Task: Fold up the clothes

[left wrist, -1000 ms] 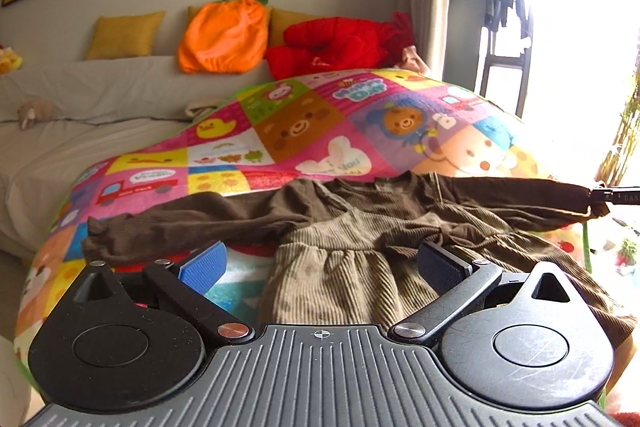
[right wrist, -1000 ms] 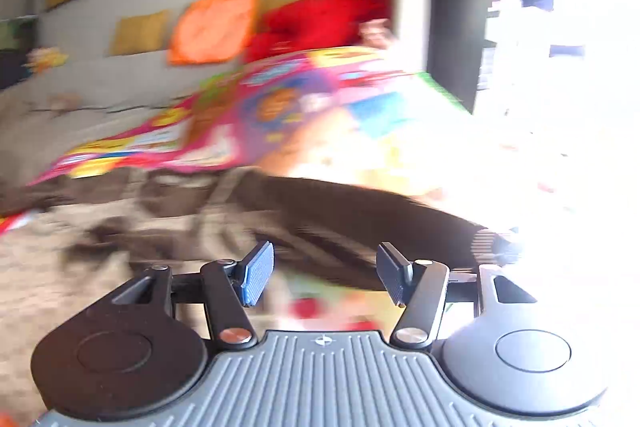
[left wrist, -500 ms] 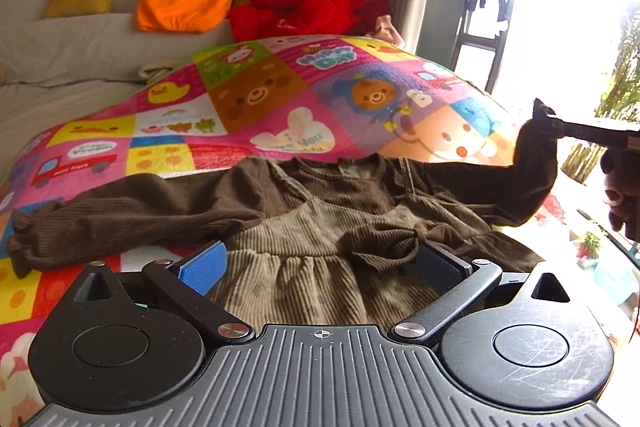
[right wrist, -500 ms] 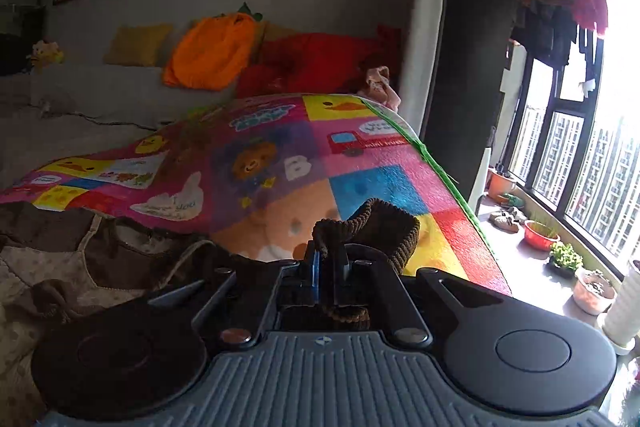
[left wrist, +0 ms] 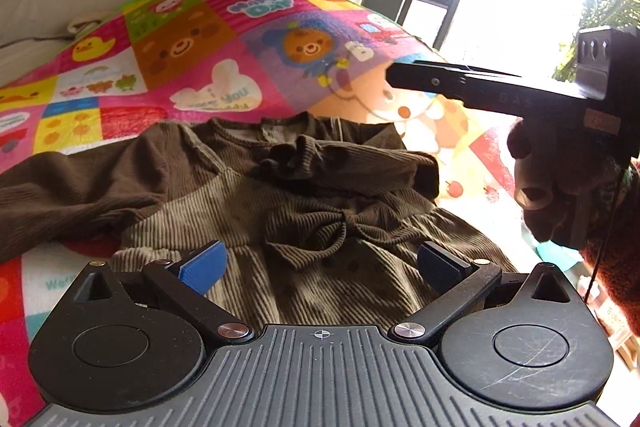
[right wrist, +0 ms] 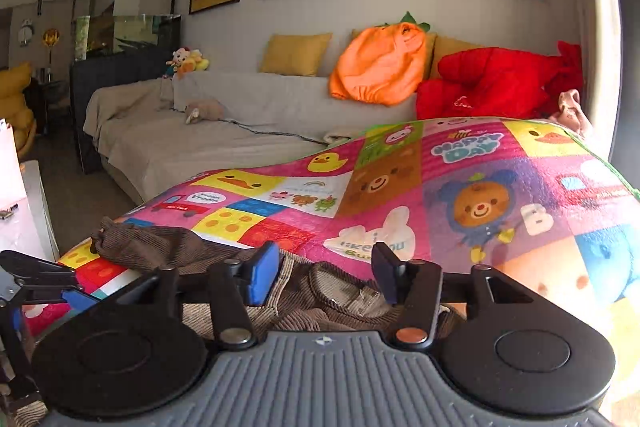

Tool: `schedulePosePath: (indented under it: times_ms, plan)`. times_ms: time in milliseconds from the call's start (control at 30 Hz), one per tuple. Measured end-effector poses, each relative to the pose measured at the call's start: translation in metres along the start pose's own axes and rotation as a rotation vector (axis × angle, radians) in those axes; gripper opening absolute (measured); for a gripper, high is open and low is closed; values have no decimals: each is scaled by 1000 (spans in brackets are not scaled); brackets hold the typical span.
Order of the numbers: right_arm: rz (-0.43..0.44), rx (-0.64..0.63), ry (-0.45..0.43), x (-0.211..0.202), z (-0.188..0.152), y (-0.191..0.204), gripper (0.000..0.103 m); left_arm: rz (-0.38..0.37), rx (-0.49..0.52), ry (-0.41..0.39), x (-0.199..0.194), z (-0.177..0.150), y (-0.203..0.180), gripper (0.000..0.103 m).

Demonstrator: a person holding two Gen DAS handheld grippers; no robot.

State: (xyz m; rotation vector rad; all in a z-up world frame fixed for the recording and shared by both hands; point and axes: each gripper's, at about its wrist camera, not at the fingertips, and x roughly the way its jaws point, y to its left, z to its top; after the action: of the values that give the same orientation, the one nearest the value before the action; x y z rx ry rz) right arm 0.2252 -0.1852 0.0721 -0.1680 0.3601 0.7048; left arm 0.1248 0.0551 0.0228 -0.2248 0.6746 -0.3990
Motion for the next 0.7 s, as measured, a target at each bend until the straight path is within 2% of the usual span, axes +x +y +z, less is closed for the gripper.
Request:
schedulePosePath:
  times_ms: [133,200,267,333,433,500,600,633,667,700]
  plan:
    - [-38,97,37,-25,-41,-23,84,-50,-126,28,32,26,11,103]
    - [-39,143,64,-31,-63,-27,88,-61,-218,48,56,41,20,103]
    - [-41,190,90,-36,-84,-31,92,-52,-317,80,83,52,30,103]
    - [-42,236,117,-42,-105,-35,103,-34,-399,101,108,58,38,103]
    - [-44,298,146,-49,-132,-40,103,-41,-470,114,138,63,45,102]
    - [-35,323,155,-47,-135,-43,103,-43,-450,125,152,65,37,86]
    - [-21,362,170,-44,-138,-49,103,-34,-345,131,163,72,19,53]
    - [-13,371,186,-42,-139,-50,103,-40,-303,124,164,78,12,29]
    - [-11,375,197,-40,-139,-50,103,-51,-262,97,161,87,5,22]
    - [-9,379,205,-38,-140,-50,103,-62,-213,44,154,98,-3,22]
